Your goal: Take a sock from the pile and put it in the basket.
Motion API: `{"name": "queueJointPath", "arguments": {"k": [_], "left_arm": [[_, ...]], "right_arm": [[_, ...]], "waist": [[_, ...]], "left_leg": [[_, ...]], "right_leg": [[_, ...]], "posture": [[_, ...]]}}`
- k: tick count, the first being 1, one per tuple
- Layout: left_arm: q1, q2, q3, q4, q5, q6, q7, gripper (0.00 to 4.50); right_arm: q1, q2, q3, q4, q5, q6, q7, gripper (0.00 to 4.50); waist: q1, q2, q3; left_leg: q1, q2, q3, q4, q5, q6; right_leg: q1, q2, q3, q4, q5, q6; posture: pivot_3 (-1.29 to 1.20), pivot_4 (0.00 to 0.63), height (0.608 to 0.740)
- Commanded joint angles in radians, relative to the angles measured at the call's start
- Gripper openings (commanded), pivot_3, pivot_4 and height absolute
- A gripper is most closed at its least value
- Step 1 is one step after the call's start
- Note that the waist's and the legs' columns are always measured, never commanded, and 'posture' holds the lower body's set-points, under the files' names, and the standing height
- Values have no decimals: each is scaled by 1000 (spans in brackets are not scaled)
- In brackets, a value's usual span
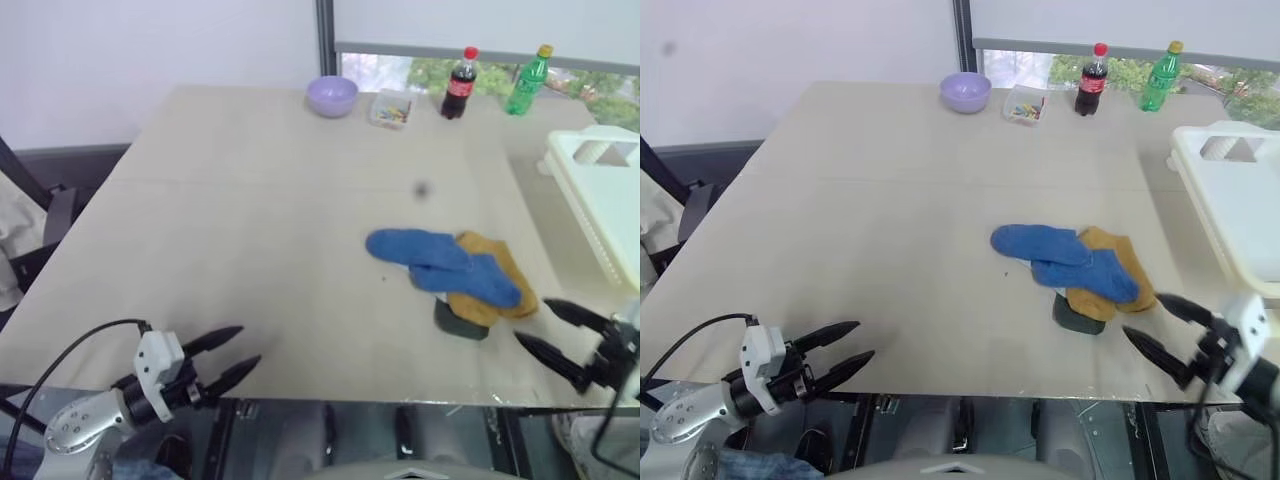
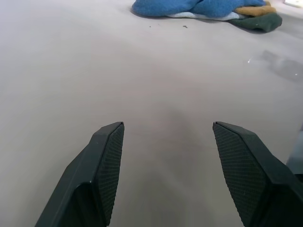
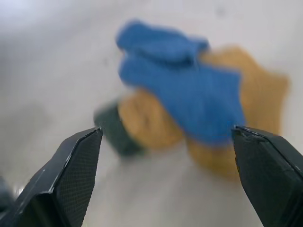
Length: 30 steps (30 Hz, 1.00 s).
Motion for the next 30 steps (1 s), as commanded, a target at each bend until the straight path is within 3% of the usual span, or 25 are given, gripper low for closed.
{"name": "queueJointPath", "arguments": {"k": [1, 9, 21, 24, 29, 30], "left_arm": [[-44, 19, 44, -3, -77, 33, -25, 3200], [-118, 85, 103, -75, -243, 215, -58, 3200], [-121, 72, 110, -110, -240, 248, -58, 3200], [-123, 75, 119, -107, -247, 253, -66, 3200], [-126, 70, 128, -106, -261, 258, -79, 3200], [-126, 69, 130, -107, -265, 260, -81, 3200]], "right_arm": [[-123, -27, 79, -31, -19, 125, -131, 4431], [-421, -14, 240, 64, 33, 484, -315, 4431], [-662, 100, 219, 219, 137, 692, -410, 4431], [-675, 109, 226, 237, 126, 683, -410, 3651], [-670, 116, 235, 246, 108, 664, -407, 1303], [-668, 115, 237, 245, 104, 661, -405, 1061]], "waist": [[3, -1, 1], [-1, -6, 7], [2, -6, 8], [2, -6, 8], [0, -5, 9], [-1, -5, 9]], "left_leg": [[0, 0, 0, 1, 0, 0], [-2, -1, 0, 3, 3, 4], [-2, -2, 1, 3, 3, 5], [-3, -2, 1, 3, 3, 5], [-3, -2, 1, 3, 3, 5], [-3, -2, 1, 3, 3, 5]], "right_leg": [[0, 0, 0, 2, 0, 0], [-1, -2, 0, 5, 2, -4], [-2, 0, 1, 7, 2, -4], [-2, 0, 1, 7, 2, -4], [-2, 0, 1, 7, 2, -4], [-2, 0, 1, 7, 2, -4]], "posture": [[0, 150, 730], [0, 150, 730], [0, 150, 730], [0, 150, 730], [0, 150, 730], [0, 150, 730]]}}
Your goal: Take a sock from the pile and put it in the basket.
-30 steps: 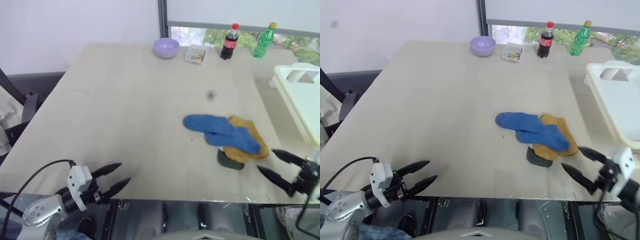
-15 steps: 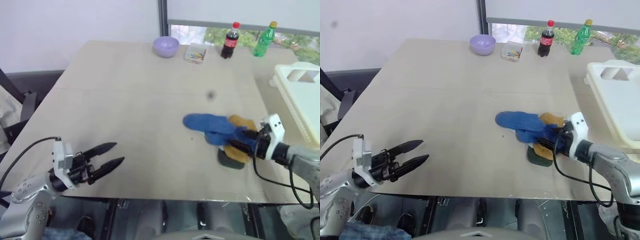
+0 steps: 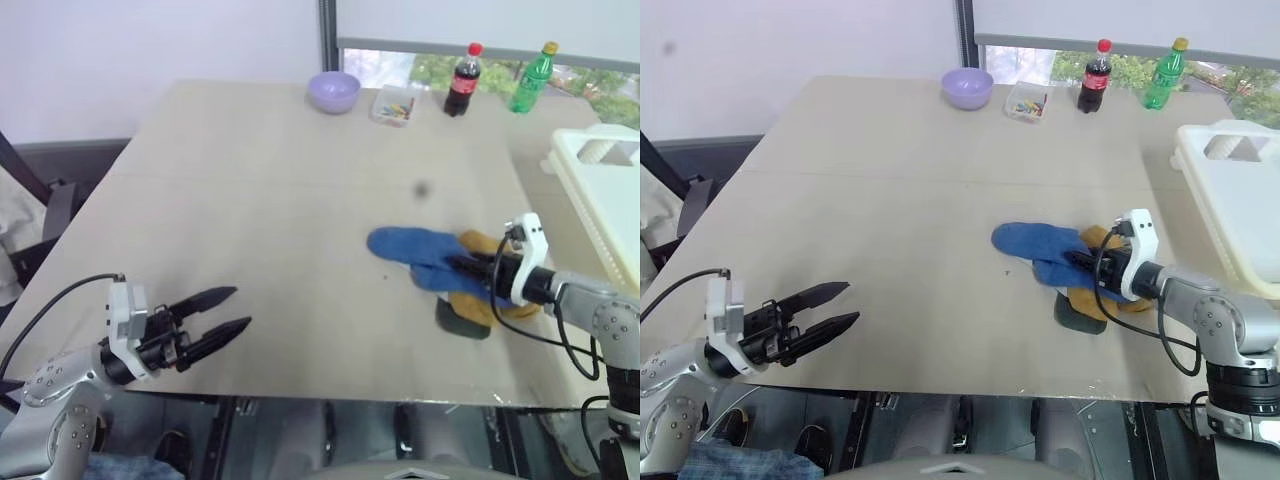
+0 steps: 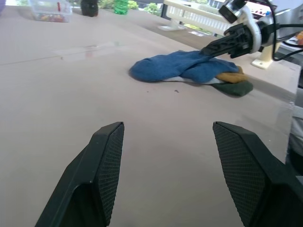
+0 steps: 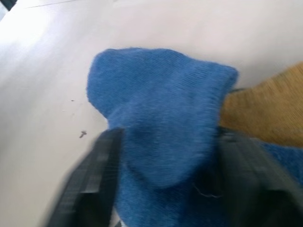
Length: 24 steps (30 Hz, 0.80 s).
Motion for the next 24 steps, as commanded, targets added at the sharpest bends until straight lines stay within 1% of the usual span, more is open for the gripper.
{"name": "queueJointPath", "arguments": {"k": [1, 3, 9, 15, 20, 24], "left_arm": [[-2, -3, 38, -29, -34, 4, -16, 3200], [-2, -2, 41, -28, -42, 7, -26, 3200], [-26, -3, 47, -15, -52, -1, -60, 3200], [-53, -4, 45, 9, -37, -4, -93, 3200], [-70, -5, 38, 24, -25, -5, -99, 3200], [-81, -5, 35, 32, -19, -3, -104, 3200]], "right_arm": [[-3, -5, -13, -16, -8, -23, 8, 595], [3, -2, -15, -18, -12, -25, 8, 16], [11, 3, -13, -27, -23, -30, 11, 16], [-1, 10, 16, -45, -35, -39, 15, 16], [-57, 53, 94, -64, -44, -35, 21, 16], [-132, 142, 192, -61, -59, -29, 3, 16]], "waist": [[0, 0, 0], [0, 0, 0], [0, 0, 0], [0, 0, 0], [-9, 0, 1], [-24, 0, 1]], "left_leg": [[0, 0, 0, 0, 0, 0], [0, 0, 0, 0, 0, 0], [0, 0, 0, 0, 0, 0], [0, 0, 0, 0, 0, 0], [0, 1, 0, 0, 0, 0], [0, 1, 0, 0, 0, 0]], "right_leg": [[0, 0, 0, 0, 0, 0], [0, 0, 0, 0, 0, 0], [0, 0, 0, 0, 0, 0], [0, 0, 0, 0, 0, 0], [-1, 0, 0, 0, 0, 1], [-2, 1, 0, 1, 0, 1]], "posture": [[0, 150, 730], [0, 150, 730], [0, 150, 730], [0, 150, 730], [0, 150, 730], [0, 150, 730]]}}
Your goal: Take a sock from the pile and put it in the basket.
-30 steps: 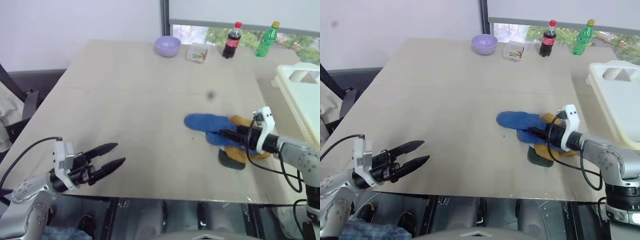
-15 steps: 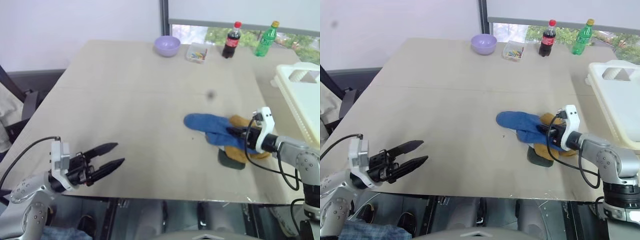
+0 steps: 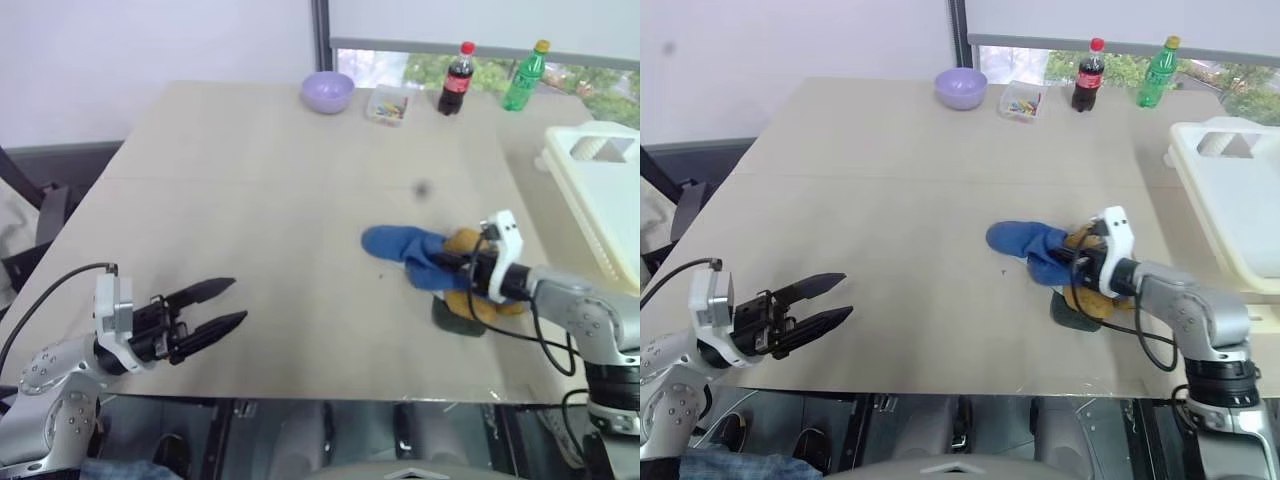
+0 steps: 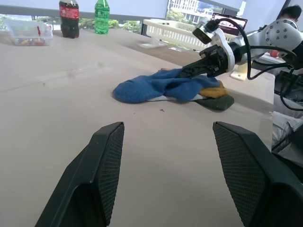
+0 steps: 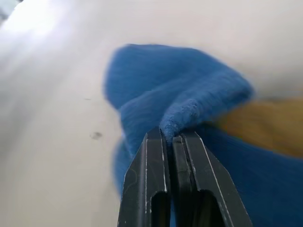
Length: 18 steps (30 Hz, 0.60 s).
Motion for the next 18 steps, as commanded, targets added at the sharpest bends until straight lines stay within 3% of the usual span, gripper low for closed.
{"name": "queueJointPath", "arguments": {"k": [1, 11, 18], "left_arm": [[-11, 1, 11, -3, -1, -10, -11, 3200], [21, -7, 37, -38, -13, 3, 3, 3200], [43, -6, 47, -52, -17, 0, 17, 3200]], "right_arm": [[-64, 63, 78, -38, -7, -4, -4, 16], [-166, 230, 320, 72, -111, -28, 20, 16], [-169, 209, 465, 40, -137, -21, 155, 16]], "waist": [[-7, 0, 0], [-7, 0, 0], [-8, 0, 0]], "left_leg": [[0, 0, 0, 0, 0, 0], [-7, -1, 1, 0, 0, 0], [-6, -1, 1, 0, 0, 0]], "right_leg": [[-1, 0, 0, 0, 0, 0], [-7, 0, 2, 3, 1, -1], [-7, 0, 1, 4, 1, -1]], "posture": [[0, 150, 730], [0, 150, 730], [0, 150, 730]]}}
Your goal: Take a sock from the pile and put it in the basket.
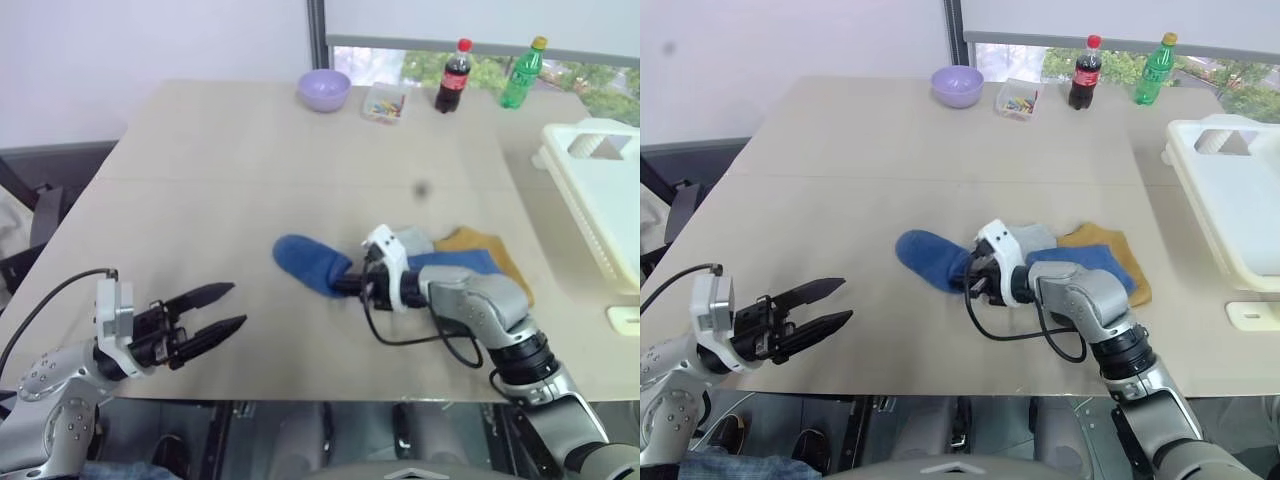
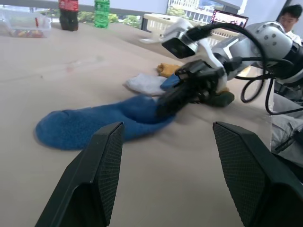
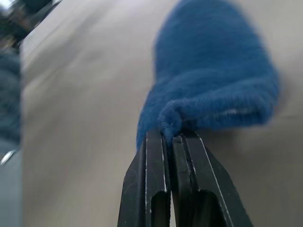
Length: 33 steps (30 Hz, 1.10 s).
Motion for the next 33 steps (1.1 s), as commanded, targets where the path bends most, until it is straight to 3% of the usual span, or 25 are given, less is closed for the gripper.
{"name": "queueJointPath", "arguments": {"k": [1, 8, 16, 19, 24, 33], "left_arm": [[7, 3, 40, -39, -19, -4, 3, 3200], [15, 2, 44, -42, -19, -4, 2, 3200], [-16, 12, 27, -18, -10, 2, -11, 3200], [-28, 15, 20, -9, -5, 4, -17, 3200], [-46, 16, 14, 2, 0, 9, -26, 3200], [-83, 10, -9, -2, 1, 20, -27, 3200]], "right_arm": [[-6, -25, 45, -59, 4, -6, 81, 16], [21, -145, 105, -110, -32, -62, 217, 16], [60, -89, 62, -81, -99, -97, 116, 16], [80, -82, 50, -106, -107, -97, 102, 1050], [118, -134, -57, -235, -71, -11, 48, 3363], [207, -343, -320, -447, 35, 136, 46, 3363]], "waist": [[0, 0, 0], [1, 0, 0], [1, 0, 0], [1, 0, 0], [5, -1, 0], [5, 0, 1]], "left_leg": [[0, 0, 0, 0, 0, 0], [0, 0, 0, 0, 0, 0], [0, 0, 0, 0, 0, 0], [0, 0, 0, 0, 0, 0], [0, 0, 0, 0, 0, 0], [-2, -1, -1, 1, 0, 0]], "right_leg": [[0, 0, 0, 0, 0, 0], [0, 0, 0, 0, 0, 0], [0, 0, 0, 0, 0, 0], [0, 0, 0, 0, 0, 0], [0, -1, 0, 0, 0, 0], [-1, -1, -1, 0, 0, 0]], "posture": [[0, 150, 730], [0, 150, 730], [0, 150, 730], [0, 150, 730], [0, 150, 730], [0, 150, 730]]}}
